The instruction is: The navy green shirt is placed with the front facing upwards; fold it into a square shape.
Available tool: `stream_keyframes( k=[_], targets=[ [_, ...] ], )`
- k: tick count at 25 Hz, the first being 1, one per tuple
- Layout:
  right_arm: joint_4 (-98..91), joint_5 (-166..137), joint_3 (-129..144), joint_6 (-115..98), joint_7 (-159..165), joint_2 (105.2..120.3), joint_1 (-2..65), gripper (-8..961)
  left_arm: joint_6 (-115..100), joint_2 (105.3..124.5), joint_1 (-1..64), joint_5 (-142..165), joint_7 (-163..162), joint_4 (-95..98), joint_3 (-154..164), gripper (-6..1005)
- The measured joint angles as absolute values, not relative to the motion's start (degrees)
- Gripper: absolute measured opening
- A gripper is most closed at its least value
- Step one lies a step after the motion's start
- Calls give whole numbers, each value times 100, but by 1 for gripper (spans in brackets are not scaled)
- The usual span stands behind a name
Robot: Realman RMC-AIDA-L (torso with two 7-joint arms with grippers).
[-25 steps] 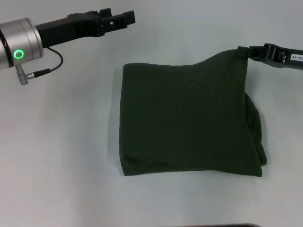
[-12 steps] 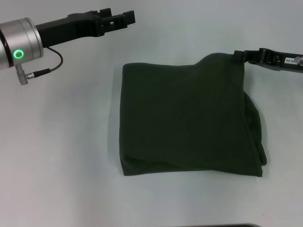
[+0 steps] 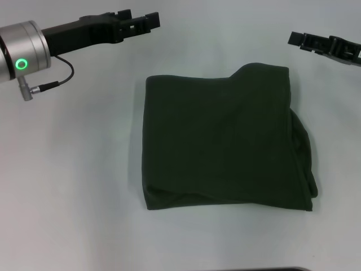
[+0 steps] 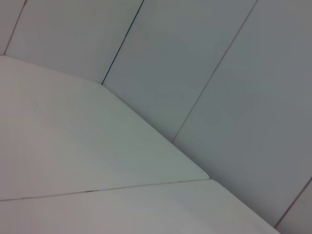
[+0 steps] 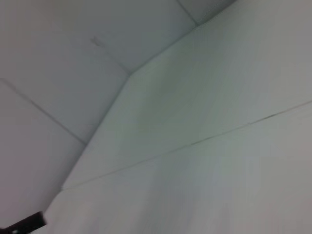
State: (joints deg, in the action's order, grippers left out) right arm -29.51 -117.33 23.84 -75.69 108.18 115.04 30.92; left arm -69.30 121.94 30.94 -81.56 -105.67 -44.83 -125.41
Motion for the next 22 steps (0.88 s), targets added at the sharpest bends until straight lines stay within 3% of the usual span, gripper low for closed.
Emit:
stream_keyframes(
  k=[8,10,16,22],
  targets=[
    [-3054,-11751,2564,-8172,10973,11443,3307,683,-6644,12182,3103,-7903,-10564,-4483,-12536,908],
    [-3080,-11752,2715,-8186,11145,11393,3341,901,-6534,12182,3114,-7747,-10564,-4482,-12538,908],
    [-3110,-11752,3286,-8231,11712,11206,3369,919,-6292,12181,3145,-7216,-10561,-4507,-12520,908],
    [-3119,-11751,3301,-8312,11874,11124,3331,918,-6238,12182,3147,-6853,-10486,-4535,-12497,908]
  ],
)
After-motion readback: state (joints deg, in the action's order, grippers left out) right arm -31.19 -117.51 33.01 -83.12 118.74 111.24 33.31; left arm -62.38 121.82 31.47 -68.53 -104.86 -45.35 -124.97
